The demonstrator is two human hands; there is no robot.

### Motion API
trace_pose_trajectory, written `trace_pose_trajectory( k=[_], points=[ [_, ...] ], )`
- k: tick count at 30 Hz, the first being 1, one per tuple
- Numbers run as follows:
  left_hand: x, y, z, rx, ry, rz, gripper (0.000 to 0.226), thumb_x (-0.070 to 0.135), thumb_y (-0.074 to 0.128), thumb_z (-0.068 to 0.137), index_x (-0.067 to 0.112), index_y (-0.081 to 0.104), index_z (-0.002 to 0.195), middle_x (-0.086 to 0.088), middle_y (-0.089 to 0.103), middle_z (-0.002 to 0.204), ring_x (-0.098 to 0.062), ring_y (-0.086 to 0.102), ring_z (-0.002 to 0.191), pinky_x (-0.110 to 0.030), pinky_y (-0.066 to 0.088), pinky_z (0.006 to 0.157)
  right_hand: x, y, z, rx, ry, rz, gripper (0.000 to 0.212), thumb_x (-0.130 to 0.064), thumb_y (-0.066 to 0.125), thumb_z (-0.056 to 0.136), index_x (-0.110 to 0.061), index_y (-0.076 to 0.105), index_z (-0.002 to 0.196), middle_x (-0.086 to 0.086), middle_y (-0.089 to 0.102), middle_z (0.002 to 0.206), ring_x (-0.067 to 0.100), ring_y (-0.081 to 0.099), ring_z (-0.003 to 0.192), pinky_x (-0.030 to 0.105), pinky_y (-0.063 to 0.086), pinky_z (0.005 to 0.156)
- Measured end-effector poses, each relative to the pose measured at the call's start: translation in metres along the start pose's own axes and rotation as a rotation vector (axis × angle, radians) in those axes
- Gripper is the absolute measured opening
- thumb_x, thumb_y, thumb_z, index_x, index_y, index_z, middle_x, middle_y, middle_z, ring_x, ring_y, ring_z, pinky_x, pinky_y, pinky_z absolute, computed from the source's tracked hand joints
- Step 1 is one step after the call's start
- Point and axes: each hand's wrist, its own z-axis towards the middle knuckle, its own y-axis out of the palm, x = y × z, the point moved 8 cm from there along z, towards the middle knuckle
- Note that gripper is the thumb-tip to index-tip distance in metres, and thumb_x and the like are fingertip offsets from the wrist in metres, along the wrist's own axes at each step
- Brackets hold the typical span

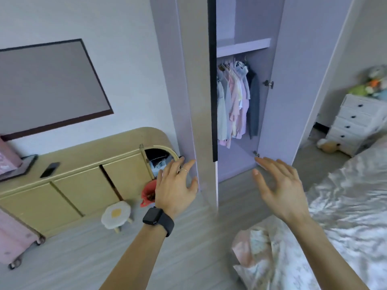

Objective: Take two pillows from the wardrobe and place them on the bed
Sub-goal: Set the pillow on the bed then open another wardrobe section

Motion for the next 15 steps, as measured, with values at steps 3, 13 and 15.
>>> trace_pose_trajectory(
  k=[3,13,15],
  points=[
    [0.008,0.025,0.062,-0.033,0.087,-0.015,0.060,0.053,0.034,0.087,0.033,0.053,0.141,0.001,0.051,0.146,-0.025,0.043,0.137,-0.048,0.038,0.110,0.022,0.025,0.037,0.008,0.048,-0.045,0.049,-0.058,0.042,0.095,-0.032,0.066,0.129,-0.006,0.067,0.132,0.032,0.055,0.129,0.055,0.045,0.104],
    [0.057,0.143,0.224,-0.173,0.343,-0.157,0.050,0.034,0.062,0.093,0.028,0.054,0.142,0.000,0.051,0.146,-0.023,0.047,0.133,-0.040,0.038,0.107,0.109,0.082,0.119,0.067,0.268,-0.189,0.050,-0.060,0.042,0.094,-0.035,0.064,0.131,-0.010,0.065,0.134,0.031,0.053,0.130,0.054,0.050,0.098],
    [0.069,0.167,0.253,-0.222,0.408,-0.192,0.049,0.034,0.059,0.094,0.028,0.053,0.142,0.000,0.050,0.148,-0.024,0.046,0.134,-0.040,0.038,0.109,0.124,0.093,0.137,0.085,0.304,-0.229,0.052,-0.061,0.040,0.094,-0.035,0.063,0.132,-0.009,0.065,0.134,0.031,0.053,0.130,0.053,0.050,0.098]
  ],
)
